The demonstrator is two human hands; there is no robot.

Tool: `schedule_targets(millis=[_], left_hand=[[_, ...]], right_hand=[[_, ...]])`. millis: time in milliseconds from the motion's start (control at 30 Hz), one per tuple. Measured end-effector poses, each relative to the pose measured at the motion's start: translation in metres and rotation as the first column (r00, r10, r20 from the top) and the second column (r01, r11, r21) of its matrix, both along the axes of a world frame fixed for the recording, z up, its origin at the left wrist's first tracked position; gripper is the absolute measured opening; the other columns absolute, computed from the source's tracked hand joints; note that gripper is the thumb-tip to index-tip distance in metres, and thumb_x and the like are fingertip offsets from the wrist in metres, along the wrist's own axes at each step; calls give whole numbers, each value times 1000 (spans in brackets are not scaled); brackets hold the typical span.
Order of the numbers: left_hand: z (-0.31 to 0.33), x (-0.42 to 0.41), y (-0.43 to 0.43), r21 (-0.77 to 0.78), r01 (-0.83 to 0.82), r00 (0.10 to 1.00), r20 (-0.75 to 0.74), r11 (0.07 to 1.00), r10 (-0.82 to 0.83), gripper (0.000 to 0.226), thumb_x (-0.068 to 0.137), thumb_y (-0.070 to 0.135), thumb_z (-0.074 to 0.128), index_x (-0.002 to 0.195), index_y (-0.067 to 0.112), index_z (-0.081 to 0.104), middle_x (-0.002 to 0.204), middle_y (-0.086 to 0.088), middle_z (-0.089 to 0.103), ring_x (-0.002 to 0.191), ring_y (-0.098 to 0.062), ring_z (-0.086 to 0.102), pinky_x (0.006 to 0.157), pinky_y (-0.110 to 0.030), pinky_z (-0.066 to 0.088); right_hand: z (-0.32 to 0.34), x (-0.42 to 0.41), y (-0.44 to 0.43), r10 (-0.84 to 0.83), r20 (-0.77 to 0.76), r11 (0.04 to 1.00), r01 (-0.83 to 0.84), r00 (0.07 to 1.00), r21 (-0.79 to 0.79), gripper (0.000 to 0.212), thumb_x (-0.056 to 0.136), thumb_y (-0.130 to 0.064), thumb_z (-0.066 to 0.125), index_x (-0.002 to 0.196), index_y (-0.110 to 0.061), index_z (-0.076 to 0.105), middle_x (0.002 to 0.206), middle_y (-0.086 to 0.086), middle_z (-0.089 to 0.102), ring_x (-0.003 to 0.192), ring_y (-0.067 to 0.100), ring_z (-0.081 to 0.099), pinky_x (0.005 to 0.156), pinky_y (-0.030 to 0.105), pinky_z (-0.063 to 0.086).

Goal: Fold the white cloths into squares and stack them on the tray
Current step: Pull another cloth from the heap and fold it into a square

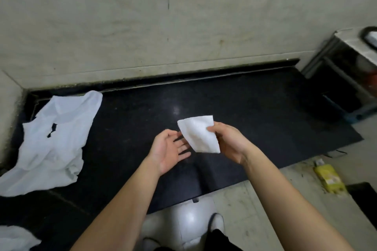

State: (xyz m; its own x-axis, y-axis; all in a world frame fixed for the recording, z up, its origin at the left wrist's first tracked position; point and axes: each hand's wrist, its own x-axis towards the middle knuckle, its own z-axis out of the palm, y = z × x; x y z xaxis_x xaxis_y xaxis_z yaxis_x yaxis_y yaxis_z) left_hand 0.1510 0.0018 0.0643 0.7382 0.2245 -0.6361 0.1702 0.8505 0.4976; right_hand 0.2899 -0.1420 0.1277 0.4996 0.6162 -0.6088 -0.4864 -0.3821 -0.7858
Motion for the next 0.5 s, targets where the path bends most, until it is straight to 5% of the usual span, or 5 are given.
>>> schedule_targets(millis=[300, 500], left_hand=[[67, 109, -139, 168, 261, 960, 61, 951, -274, 44, 86, 16, 61, 128, 5, 60, 129, -17, 65, 121, -36, 61, 105, -56, 46], [80, 209, -278, 355, 353, 932, -47, 865, -361, 31, 96, 11, 58, 124, 0, 62, 116, -16, 72, 109, -30, 68, 92, -47, 55]], right_hand=[[44, 77, -173, -222, 235, 974, 226, 946, 10, 20, 99, -19, 56, 114, -25, 67, 115, 3, 72, 105, 23, 69, 95, 47, 56], [41, 143, -322, -381, 313, 924, 373, 870, 90, 24, 96, -10, 55, 105, -26, 70, 106, -1, 75, 93, 14, 71, 78, 31, 58]])
